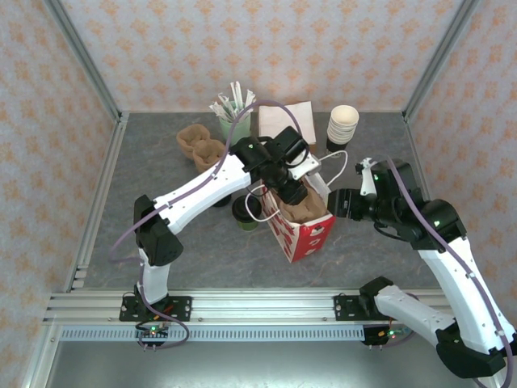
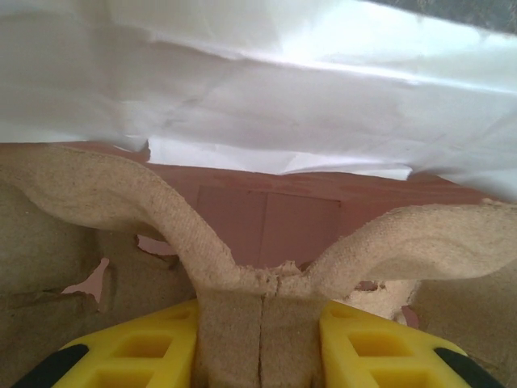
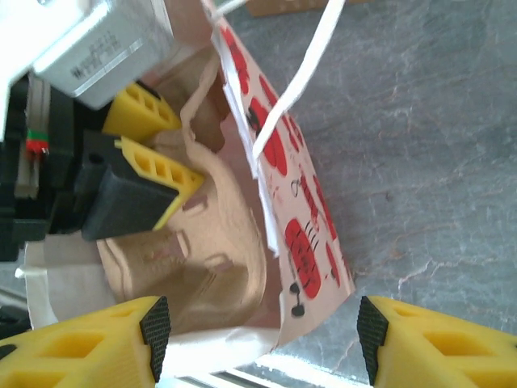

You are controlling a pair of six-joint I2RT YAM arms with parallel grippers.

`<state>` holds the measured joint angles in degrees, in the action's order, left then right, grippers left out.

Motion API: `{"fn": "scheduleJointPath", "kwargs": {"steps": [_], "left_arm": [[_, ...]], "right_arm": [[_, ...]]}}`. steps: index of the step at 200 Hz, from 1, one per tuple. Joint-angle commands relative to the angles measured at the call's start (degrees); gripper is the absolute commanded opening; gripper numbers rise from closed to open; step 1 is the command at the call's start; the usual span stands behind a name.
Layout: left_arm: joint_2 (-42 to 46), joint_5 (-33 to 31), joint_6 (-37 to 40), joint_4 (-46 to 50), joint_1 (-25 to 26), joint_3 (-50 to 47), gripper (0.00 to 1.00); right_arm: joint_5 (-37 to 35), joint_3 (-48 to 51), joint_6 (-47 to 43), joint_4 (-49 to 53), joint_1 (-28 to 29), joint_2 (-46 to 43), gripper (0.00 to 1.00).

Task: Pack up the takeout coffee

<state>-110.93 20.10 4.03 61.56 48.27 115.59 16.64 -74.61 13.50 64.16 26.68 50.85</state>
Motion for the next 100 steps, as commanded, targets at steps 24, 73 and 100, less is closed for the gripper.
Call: {"fn": "scheduleJointPath", "kwargs": {"steps": [24,73,100], "left_arm": [[0.9,-2.7,3.0,-0.6,0.9,-0.2,0.34],[1.2,-2.1,3.9,-2.8,1.2,-2.7,0.34],[1.2,-1.1,4.6,-3.4,1.2,-3.3,0.34]], "right_arm": [[-1.2,3.0,-1.3,-7.1,-0.7,2.1,0.66],[-0.6,7.7,-1.9,-11.9,-1.8,2.7,0.65],[-0.1,8.8,-2.0,-13.7,-2.8,3.6,0.60]]}}
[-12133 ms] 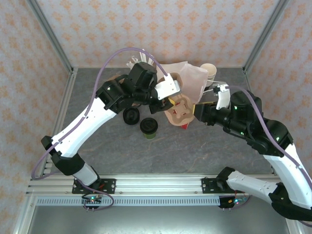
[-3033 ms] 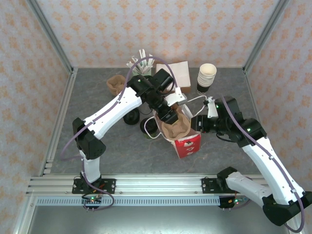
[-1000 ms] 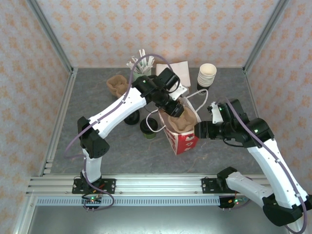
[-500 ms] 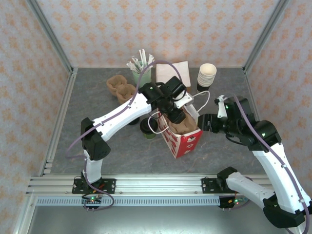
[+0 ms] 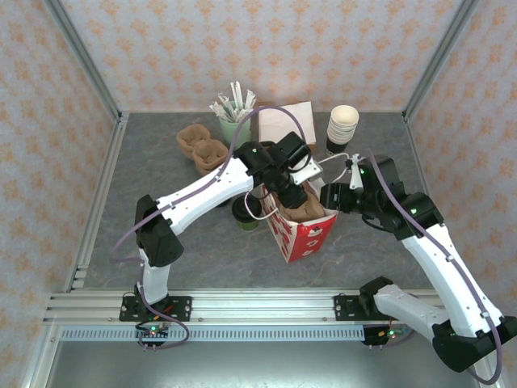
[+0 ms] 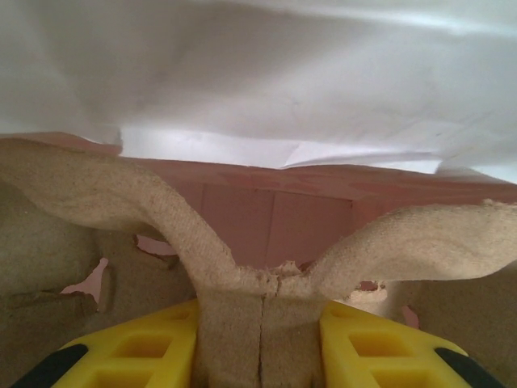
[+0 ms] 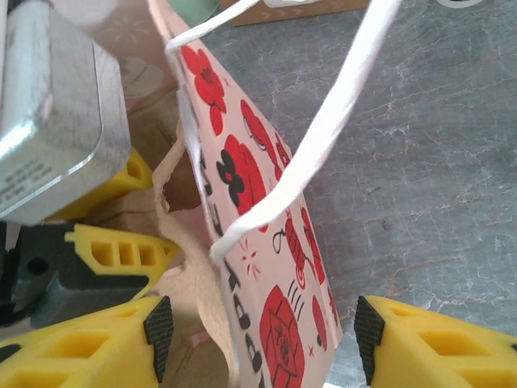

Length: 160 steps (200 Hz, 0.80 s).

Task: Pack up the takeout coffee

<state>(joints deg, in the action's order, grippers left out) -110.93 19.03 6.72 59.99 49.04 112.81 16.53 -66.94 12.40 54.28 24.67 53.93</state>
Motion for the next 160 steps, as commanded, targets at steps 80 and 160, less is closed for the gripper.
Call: {"fn": "scheduleJointPath", "kwargs": {"steps": [80,160], "left_arm": [[1.2,-0.5,5.7,-1.5,0.8,-2.1,0.34],[0.9,-0.9,8.8,-1.3,1.5,-4.0,0.34]], "right_arm": [[-0.9,2.5,-1.0,-6.4,-2.1,0.6,0.34],[-3.8,2.2,-0.2,-5.8,-2.7,0.1,0.19]]}}
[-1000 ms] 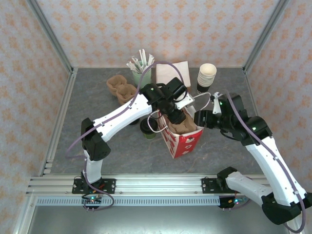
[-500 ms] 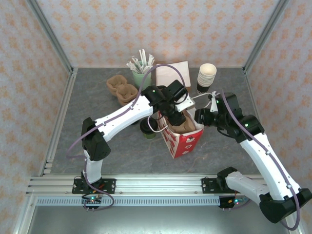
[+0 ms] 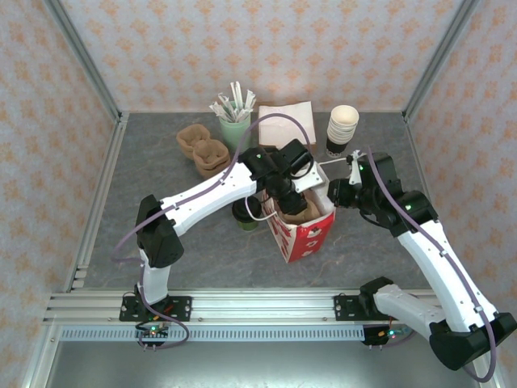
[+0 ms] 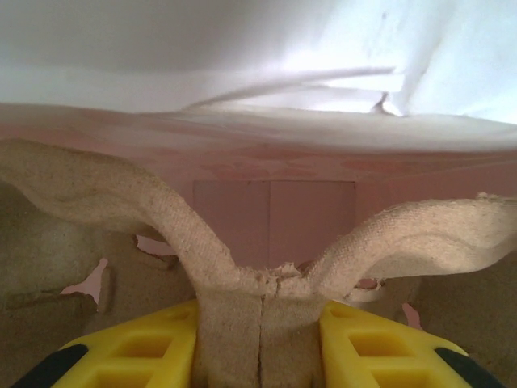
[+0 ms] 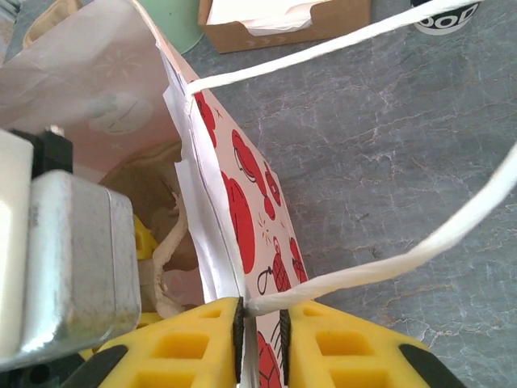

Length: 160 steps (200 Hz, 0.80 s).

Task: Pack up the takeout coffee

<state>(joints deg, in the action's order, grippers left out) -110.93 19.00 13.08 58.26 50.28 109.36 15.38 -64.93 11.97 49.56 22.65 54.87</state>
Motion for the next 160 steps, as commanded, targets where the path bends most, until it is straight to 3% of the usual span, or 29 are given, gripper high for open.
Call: {"fn": "scheduleJointPath", "kwargs": {"steps": [1,84,160], "left_arm": [[0.9,-0.9,2.4,0.5,0.3,-0.5,0.34],[-2.1,-5.1,3.5,3.5,0.9,0.7,0.34],[-5.6,-6.8,4.4,6.1,1.7,3.2,0.34]], "right_arm": [[-2.7,0.1,0.2,-1.1,-0.7,-0.8,0.19],[0.3,-0.1,1.0,-2.1,-0.8,-1.6,0.07],[2.3,0.3,1.6,-2.8,-0.7,-2.1,0.05]]}}
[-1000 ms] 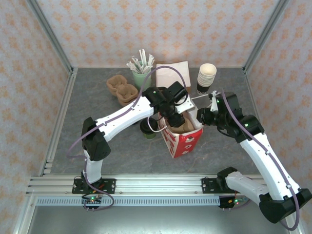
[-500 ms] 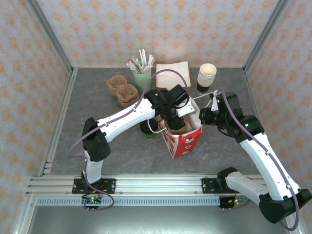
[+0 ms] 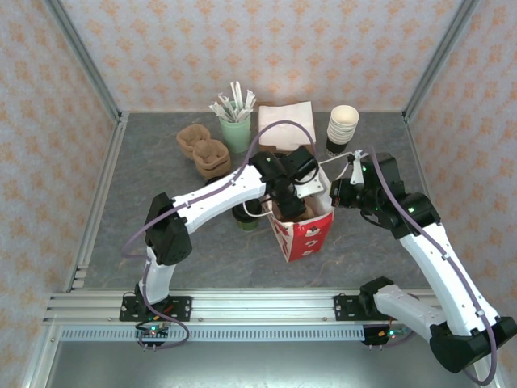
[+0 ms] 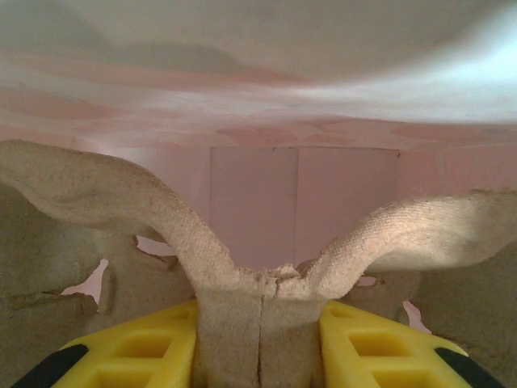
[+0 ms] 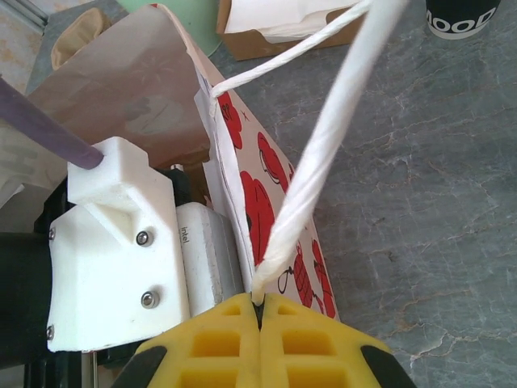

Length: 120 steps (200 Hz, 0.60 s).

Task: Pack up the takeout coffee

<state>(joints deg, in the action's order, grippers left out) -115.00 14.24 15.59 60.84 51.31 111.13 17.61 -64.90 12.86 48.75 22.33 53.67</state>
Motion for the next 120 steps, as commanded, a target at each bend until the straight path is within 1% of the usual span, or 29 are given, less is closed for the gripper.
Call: {"fn": "scheduleJointPath", "kwargs": {"steps": [1,49,120], "left_arm": [[-1.6,-2.0,1.9,3.5,0.7,1.4,0.34],[-2.3,-1.8,1.9,3.3,0.8,1.0,0.35],[-3.7,-3.0,2.4,4.0,0.8,1.0,0.35]], "right_arm": [[0.1,0.3,0.7,-2.1,-0.4,-0.9,0.05],[0.4,0.3,0.7,-2.2,-0.4,-1.0,0.04],[0.9,0.1,1.0,-2.2,-0.4,-1.4,0.01]]}}
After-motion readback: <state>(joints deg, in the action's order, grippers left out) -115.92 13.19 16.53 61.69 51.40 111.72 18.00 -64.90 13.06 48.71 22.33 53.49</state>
